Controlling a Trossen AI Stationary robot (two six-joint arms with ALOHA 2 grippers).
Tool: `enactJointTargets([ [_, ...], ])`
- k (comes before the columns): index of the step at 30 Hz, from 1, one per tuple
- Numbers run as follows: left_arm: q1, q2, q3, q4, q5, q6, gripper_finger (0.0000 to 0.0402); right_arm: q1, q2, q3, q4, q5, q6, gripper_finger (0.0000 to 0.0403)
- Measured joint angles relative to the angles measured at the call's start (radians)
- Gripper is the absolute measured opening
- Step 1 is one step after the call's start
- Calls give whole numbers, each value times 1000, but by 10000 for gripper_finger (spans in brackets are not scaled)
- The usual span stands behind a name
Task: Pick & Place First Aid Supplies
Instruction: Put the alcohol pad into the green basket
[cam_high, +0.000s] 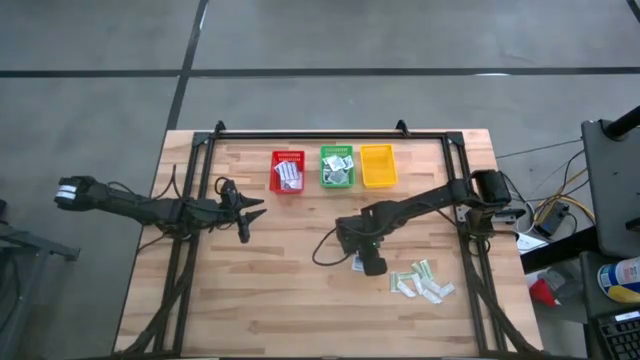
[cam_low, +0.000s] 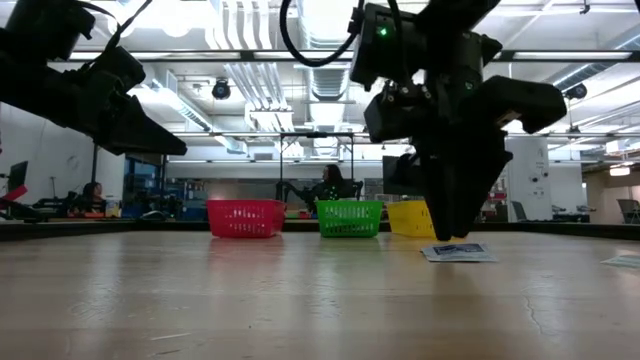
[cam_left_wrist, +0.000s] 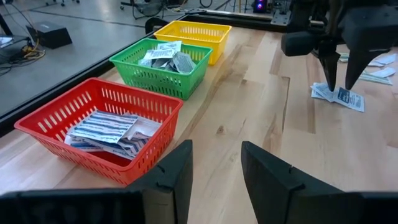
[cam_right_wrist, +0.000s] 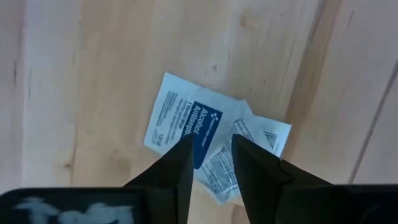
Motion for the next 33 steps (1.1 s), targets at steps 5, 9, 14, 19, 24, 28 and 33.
enactJointTargets([
  [5,0,0,0,0,0,4,133,3,0,-28,22,0,32,105],
  [9,0,0,0,0,0,4,133,6,0,-51,53,0,51,100],
  [14,0,0,0,0,0,4,133,8,-4,-81,92,0,91,89],
  [19,0,0,0,0,0,5,133,13,-5,-88,94,43,108,67],
  [24,0,0,0,0,0,5,133,13,-2,-69,80,57,107,33],
  [28,0,0,0,0,0,5,133,13,0,-57,81,72,105,11],
  [33,0,0,0,0,0,6,133,13,0,-40,77,42,108,8],
])
